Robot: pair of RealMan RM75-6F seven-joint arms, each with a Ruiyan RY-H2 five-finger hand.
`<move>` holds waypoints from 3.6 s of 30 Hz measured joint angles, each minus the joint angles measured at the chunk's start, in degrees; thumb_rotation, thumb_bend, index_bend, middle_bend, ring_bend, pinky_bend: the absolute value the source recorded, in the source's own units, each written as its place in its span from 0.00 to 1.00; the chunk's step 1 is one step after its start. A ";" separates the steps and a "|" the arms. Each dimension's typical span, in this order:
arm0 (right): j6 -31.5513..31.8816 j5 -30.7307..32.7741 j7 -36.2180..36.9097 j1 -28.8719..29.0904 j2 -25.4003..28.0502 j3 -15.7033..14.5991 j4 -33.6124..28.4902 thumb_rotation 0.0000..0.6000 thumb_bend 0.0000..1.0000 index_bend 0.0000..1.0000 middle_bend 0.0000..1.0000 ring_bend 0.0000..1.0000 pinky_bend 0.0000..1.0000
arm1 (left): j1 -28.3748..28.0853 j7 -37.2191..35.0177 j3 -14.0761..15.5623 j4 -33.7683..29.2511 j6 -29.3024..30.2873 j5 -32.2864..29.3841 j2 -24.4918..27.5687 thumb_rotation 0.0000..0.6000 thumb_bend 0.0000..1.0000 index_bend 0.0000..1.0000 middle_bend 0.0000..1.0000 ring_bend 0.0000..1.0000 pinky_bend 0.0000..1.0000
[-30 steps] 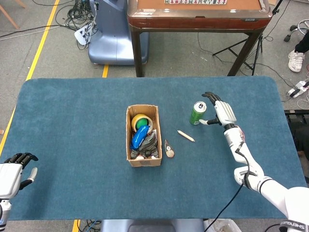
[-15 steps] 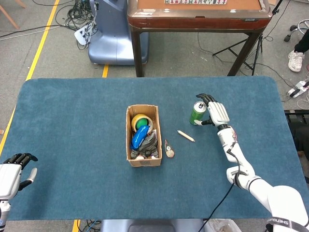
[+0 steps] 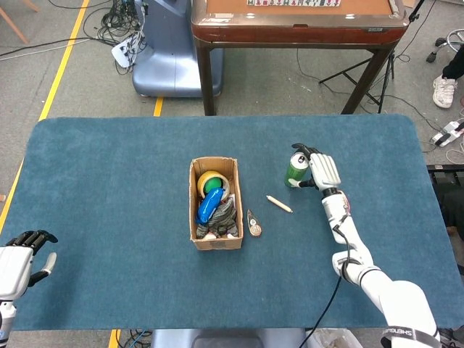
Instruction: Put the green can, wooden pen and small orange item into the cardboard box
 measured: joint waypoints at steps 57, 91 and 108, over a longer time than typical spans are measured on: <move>22.74 -8.16 -29.71 -0.58 18.80 2.77 -55.59 1.00 0.23 0.47 0.53 0.49 0.61 | 0.21 2.29 0.36 -1.74 -0.58 0.09 0.63 1.00 0.37 0.42 0.41 0.35 0.51; 16.88 -10.04 -23.62 3.17 16.59 0.46 -50.02 1.00 0.00 0.11 0.21 0.19 0.34 | 0.41 3.70 0.86 -2.84 -1.04 0.43 0.97 1.00 0.37 0.42 0.41 0.35 0.51; 14.41 -8.32 -41.22 -4.08 31.96 -5.32 -54.38 1.00 0.01 0.46 0.36 0.23 0.34 | 0.17 4.42 0.68 -2.60 -1.82 -0.24 0.50 1.00 0.37 0.43 0.41 0.35 0.51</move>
